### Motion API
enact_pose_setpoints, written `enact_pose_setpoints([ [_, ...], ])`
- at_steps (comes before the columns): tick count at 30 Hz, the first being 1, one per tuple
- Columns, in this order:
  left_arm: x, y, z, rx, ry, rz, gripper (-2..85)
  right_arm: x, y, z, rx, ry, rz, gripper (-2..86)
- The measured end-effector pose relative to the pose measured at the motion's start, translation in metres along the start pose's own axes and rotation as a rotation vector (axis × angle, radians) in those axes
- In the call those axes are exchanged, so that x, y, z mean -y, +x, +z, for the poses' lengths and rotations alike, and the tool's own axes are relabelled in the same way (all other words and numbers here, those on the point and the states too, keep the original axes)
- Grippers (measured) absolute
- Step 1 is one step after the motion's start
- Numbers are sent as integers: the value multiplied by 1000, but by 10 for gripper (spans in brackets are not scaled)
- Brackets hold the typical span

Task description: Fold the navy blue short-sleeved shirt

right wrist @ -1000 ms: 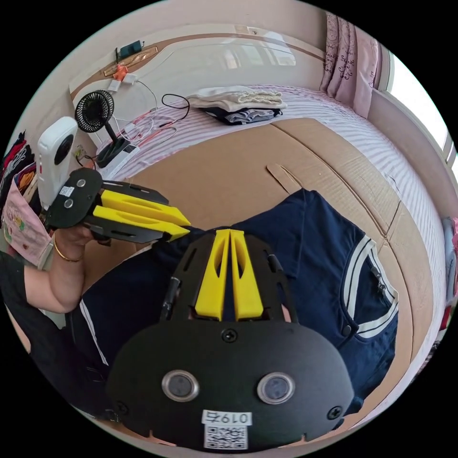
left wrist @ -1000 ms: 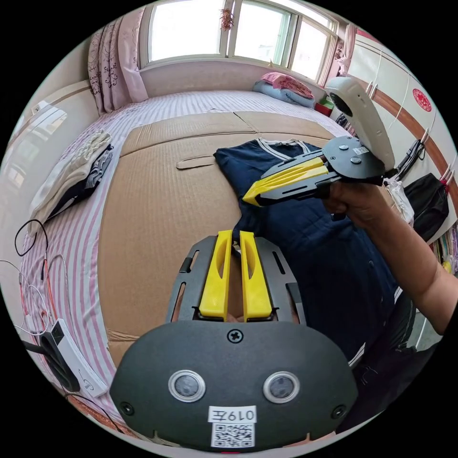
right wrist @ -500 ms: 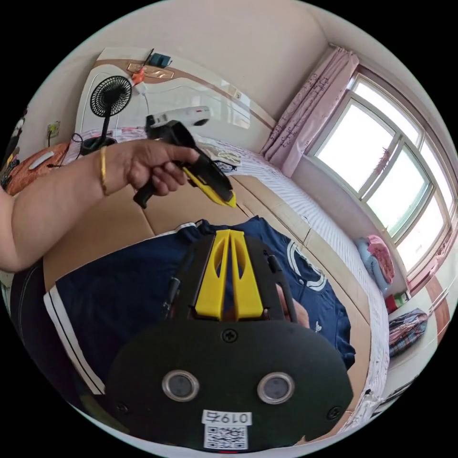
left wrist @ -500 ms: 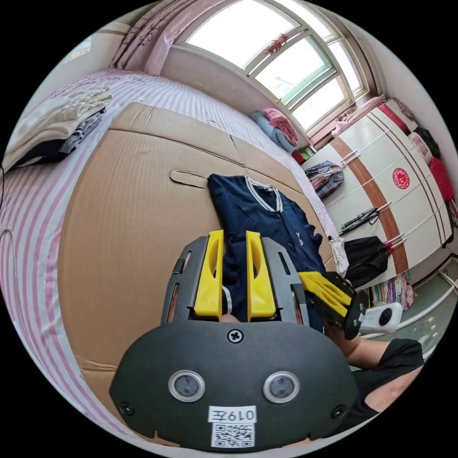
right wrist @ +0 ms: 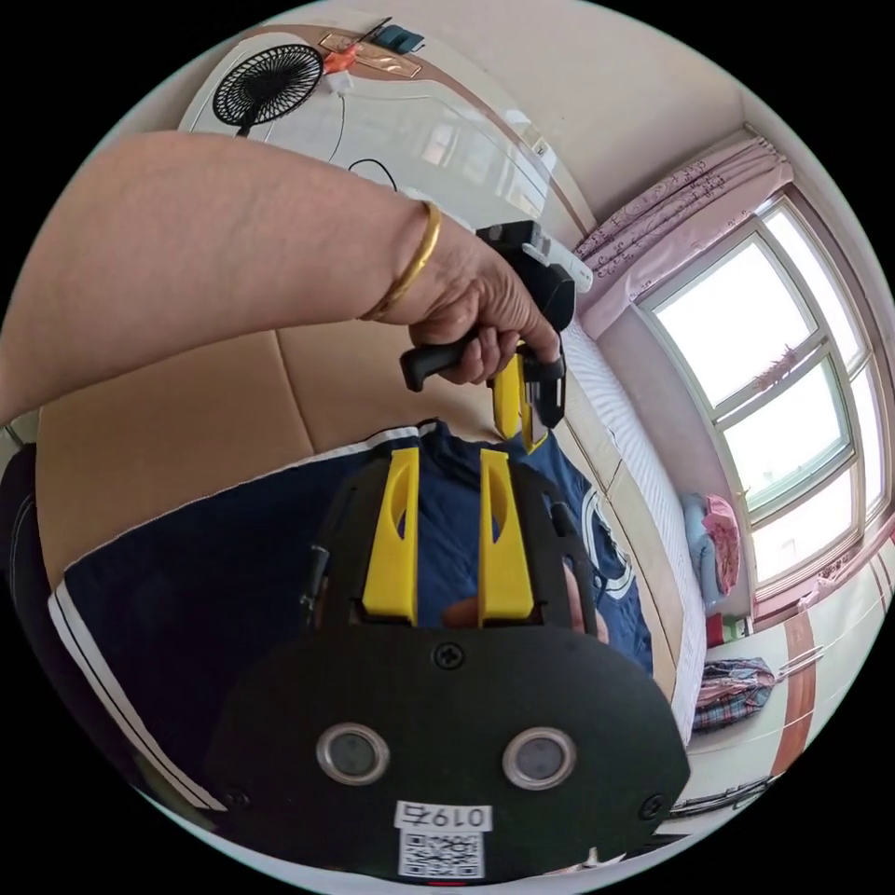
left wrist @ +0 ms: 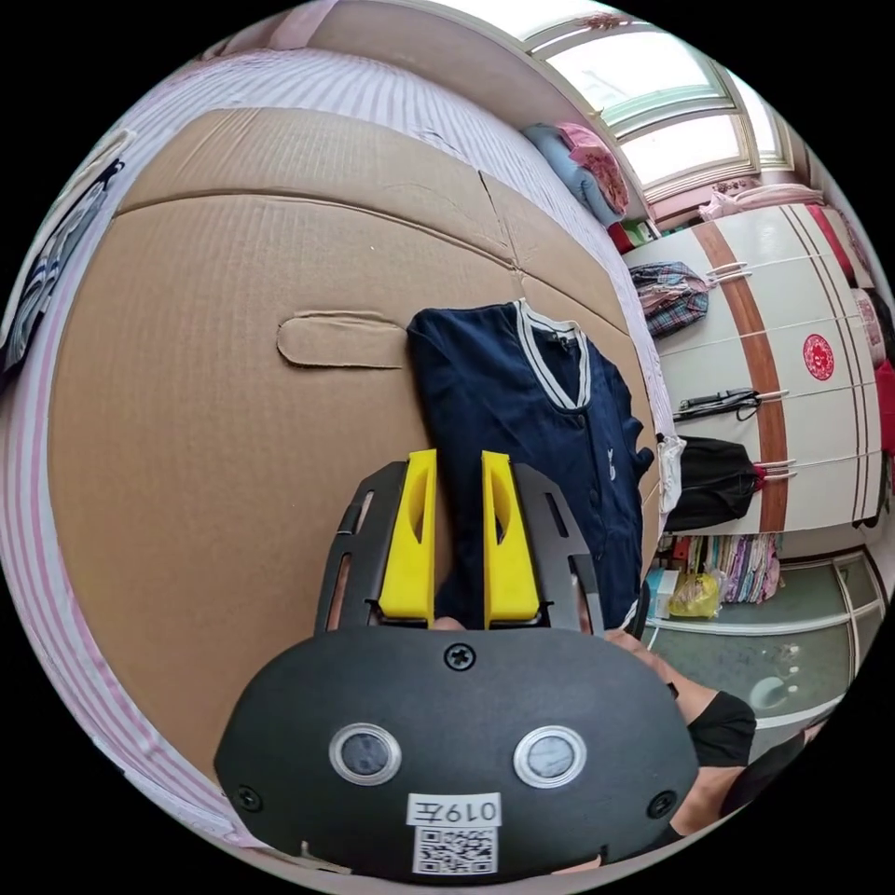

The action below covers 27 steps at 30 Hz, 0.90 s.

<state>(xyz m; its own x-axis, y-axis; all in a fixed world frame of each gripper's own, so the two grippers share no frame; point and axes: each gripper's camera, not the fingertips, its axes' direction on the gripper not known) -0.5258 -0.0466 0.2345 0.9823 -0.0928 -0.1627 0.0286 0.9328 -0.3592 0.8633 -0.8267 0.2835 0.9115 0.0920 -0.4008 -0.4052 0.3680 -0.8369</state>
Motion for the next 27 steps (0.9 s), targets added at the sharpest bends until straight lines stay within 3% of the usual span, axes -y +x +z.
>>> enact_pose_setpoints([
  [11,45,-20,12,-40,-7,7,20,85,24,6,148,-72,109,94],
  [17,64,-22,17,-19,-19,49,16,120,28,-7,201,-111,66,21],
  [27,83,-17,23,55,-26,146,16,155,36,-44,103,-46,20,5],
])
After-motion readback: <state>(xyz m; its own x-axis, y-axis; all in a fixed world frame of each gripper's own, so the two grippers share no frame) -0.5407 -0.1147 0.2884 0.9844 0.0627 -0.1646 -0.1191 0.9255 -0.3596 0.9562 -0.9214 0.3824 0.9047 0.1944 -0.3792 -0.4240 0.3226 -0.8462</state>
